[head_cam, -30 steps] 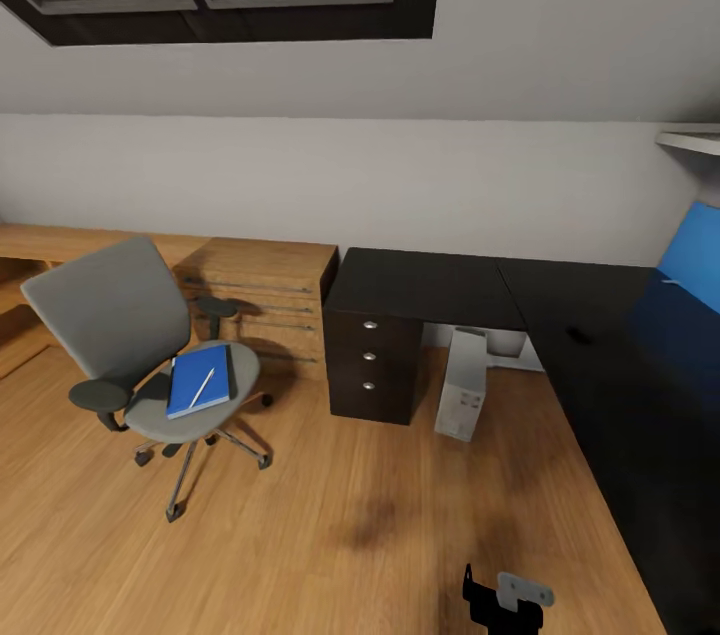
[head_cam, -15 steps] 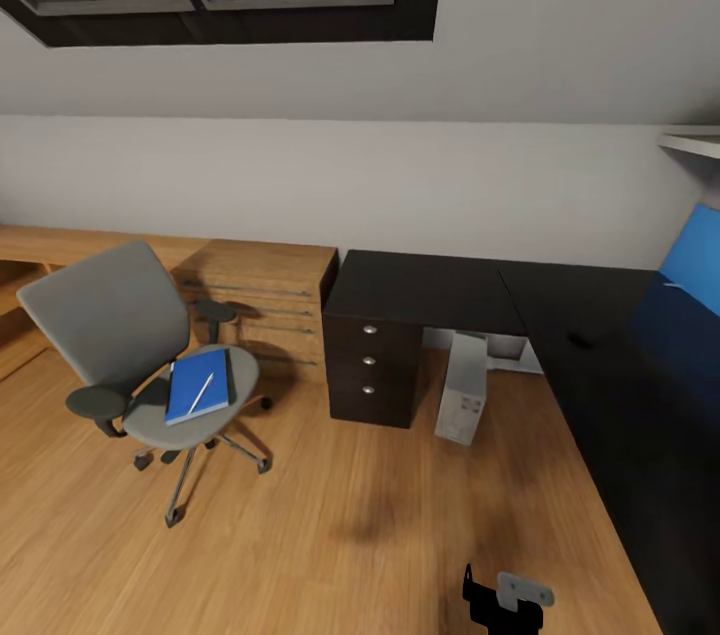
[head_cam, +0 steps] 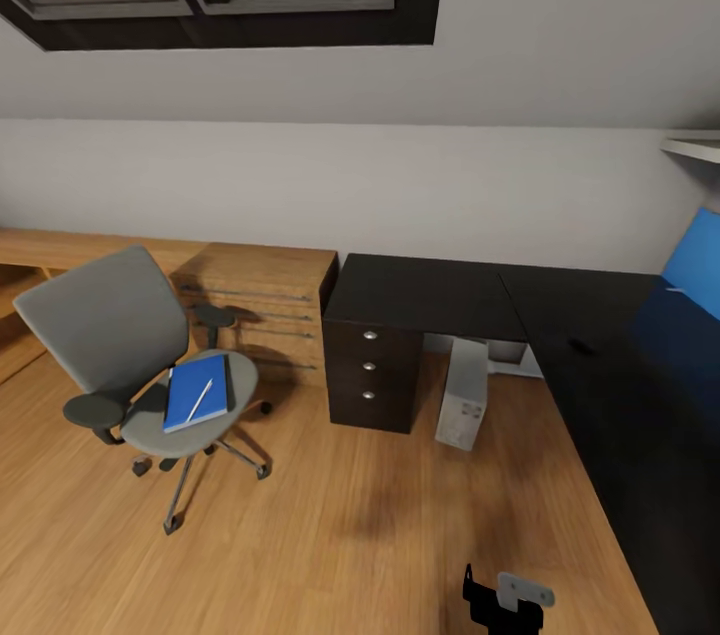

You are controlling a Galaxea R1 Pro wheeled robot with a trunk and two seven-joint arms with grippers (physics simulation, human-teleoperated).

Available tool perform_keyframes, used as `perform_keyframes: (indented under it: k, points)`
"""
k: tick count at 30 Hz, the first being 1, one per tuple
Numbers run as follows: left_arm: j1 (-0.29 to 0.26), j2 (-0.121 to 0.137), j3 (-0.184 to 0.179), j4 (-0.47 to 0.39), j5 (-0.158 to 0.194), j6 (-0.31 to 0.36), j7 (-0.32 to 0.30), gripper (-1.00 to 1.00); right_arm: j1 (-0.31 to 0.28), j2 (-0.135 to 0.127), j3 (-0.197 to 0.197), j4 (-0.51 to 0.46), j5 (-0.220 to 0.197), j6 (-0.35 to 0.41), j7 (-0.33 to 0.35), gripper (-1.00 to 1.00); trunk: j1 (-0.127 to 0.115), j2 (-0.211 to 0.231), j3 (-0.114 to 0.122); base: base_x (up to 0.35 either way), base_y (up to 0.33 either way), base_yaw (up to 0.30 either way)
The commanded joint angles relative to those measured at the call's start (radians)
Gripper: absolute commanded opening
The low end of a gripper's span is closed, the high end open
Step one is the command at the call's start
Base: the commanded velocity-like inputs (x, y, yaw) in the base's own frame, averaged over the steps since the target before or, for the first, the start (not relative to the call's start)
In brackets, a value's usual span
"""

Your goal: In the bedroom, organize the workspace by keeping the computer under the desk, ensuring the monitor is on the desk, placing the keyboard on the desk next to the monitor, placing the mouse on the desk next to the keyboard, moving the folder from the swivel chair onto the desk next to the mouse, stacking the notebook on top of the folder with the pen on top of the notebook, and positioning the swivel chair next to the desk.

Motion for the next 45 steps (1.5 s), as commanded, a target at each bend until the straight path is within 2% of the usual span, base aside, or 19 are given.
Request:
perform_keyframes:
  k: [1, 39, 45]
  points:
    - [-0.001, 0.001, -0.008, 0.000, 0.011, -0.004, 0.007, 1.00, -0.001, 0.000, -0.006, 0.002, 0.011, -0.003, -0.007, 1.00, -0.004, 0.006, 0.002, 0.073, 0.000, 0.000]
    - [-0.001, -0.002, -0.008, 0.002, 0.009, -0.004, 0.008, 1.00, -0.001, -0.001, -0.006, 0.002, 0.011, -0.002, -0.007, 1.00, -0.149, 0.272, 0.121, 0.077, 0.000, 0.000]
    - [-0.001, -0.001, -0.008, 0.002, 0.009, -0.004, 0.008, 1.00, -0.001, -0.001, -0.006, 0.002, 0.011, -0.003, -0.007, 1.00, -0.149, 0.272, 0.121, 0.120, 0.000, 0.000]
